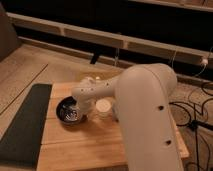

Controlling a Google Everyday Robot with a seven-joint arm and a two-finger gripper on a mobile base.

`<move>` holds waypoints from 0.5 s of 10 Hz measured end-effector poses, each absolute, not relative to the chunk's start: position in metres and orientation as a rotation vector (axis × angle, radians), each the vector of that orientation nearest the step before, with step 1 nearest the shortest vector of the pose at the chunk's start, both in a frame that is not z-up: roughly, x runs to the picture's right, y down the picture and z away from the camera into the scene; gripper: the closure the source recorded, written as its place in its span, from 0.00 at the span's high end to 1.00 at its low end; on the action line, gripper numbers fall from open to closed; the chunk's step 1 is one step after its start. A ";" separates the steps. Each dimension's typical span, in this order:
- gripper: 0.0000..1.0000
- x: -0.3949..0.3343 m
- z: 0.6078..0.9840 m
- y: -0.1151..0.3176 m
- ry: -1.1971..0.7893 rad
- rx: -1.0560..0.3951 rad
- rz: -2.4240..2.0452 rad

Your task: Pick up the ceramic bowl

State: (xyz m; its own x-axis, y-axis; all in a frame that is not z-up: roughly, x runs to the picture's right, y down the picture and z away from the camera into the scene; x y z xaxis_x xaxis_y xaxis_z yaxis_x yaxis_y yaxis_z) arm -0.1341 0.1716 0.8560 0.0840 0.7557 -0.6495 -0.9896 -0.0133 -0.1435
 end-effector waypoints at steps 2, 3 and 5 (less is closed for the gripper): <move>0.01 -0.139 0.850 0.170 0.436 -0.667 1.445; 0.00 -0.140 0.847 0.169 0.434 -0.661 1.442; 0.00 -0.132 0.835 0.145 0.412 -0.596 1.470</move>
